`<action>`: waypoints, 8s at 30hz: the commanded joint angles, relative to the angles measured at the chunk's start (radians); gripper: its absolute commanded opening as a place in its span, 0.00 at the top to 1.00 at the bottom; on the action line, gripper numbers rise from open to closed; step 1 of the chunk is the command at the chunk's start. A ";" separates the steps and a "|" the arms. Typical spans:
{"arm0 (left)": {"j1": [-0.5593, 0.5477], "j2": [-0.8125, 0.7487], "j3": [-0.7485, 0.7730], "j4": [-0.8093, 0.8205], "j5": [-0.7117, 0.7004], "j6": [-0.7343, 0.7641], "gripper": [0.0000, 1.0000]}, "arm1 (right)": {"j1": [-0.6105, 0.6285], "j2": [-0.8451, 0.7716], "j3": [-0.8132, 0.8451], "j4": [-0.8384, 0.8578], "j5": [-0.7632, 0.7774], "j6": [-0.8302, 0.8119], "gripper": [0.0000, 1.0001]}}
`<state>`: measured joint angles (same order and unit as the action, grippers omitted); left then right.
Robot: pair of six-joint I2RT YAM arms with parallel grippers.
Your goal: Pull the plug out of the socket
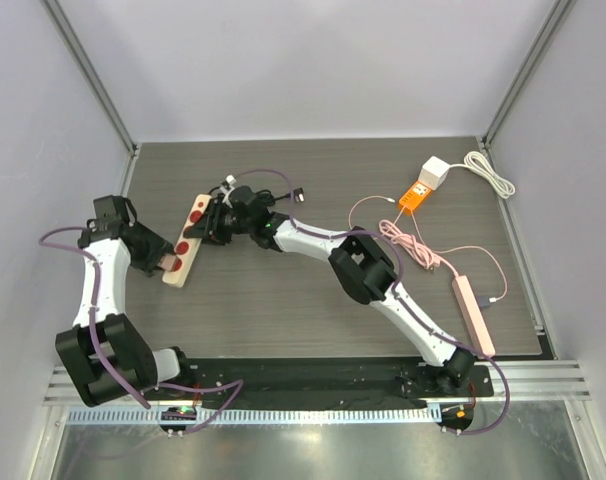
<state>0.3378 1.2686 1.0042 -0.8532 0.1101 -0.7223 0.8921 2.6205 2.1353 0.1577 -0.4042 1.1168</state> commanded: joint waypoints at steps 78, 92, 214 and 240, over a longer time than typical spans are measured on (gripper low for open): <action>-0.375 0.218 0.080 0.160 0.000 0.376 0.29 | -0.110 0.056 -0.136 -0.064 -0.111 -0.230 0.96; -0.399 0.247 0.022 0.223 0.105 0.396 0.40 | -0.119 0.090 -0.083 -0.104 -0.133 -0.232 0.96; -1.039 0.219 -0.173 0.796 0.203 -0.151 0.99 | -0.513 -0.536 -0.810 0.152 -0.097 -0.557 0.00; -0.628 0.224 0.216 0.109 -0.230 0.208 0.00 | -0.519 -0.514 -0.810 0.180 -0.114 -0.532 0.00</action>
<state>-0.3412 1.4368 1.1530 -0.6617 -0.0757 -0.6167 0.3737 2.1334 1.3144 0.2916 -0.5079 0.5785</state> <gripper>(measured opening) 0.995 0.996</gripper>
